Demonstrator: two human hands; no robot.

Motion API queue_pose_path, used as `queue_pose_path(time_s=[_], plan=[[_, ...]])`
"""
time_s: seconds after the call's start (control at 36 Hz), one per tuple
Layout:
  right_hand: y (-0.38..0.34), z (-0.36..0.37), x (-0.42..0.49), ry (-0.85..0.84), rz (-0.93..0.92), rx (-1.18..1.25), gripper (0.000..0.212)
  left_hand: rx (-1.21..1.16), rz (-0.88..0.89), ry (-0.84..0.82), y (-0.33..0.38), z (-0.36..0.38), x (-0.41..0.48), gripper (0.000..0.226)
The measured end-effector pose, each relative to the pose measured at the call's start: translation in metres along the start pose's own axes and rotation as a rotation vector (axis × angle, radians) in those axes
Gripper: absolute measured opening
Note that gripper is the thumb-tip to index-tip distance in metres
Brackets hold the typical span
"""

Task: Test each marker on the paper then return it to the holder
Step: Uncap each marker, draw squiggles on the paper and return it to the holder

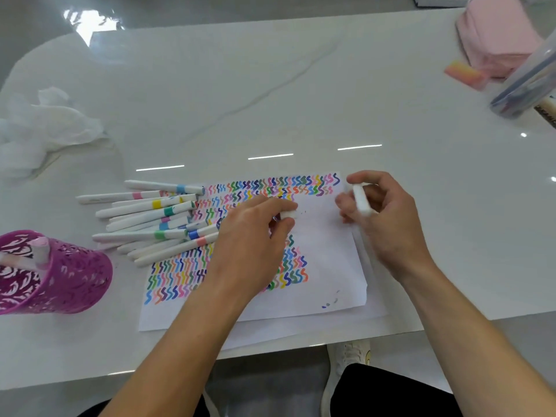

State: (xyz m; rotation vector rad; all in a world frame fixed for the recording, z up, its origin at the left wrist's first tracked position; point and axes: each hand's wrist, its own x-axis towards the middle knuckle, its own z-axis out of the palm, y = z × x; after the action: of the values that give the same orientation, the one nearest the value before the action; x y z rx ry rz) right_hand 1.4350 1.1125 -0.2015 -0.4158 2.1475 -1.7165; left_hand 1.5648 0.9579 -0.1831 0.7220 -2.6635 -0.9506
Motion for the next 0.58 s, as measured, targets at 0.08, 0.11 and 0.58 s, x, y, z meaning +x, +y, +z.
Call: queue_pose_path(time_s=[0.08,0.11,0.58], plan=[[0.005,0.0,0.001,0.071,-0.019,-0.001,0.018,0.017,0.006,-0.017,0.0,0.006,0.001,0.021],[0.006,0.0,0.002,0.093,-0.012,0.021,0.019,0.029,0.016,-0.023,0.0,0.008,0.001,0.021],[0.013,0.011,0.008,0.218,0.029,0.082,0.017,0.15,0.139,-0.01,-0.011,0.02,0.006,0.012]])
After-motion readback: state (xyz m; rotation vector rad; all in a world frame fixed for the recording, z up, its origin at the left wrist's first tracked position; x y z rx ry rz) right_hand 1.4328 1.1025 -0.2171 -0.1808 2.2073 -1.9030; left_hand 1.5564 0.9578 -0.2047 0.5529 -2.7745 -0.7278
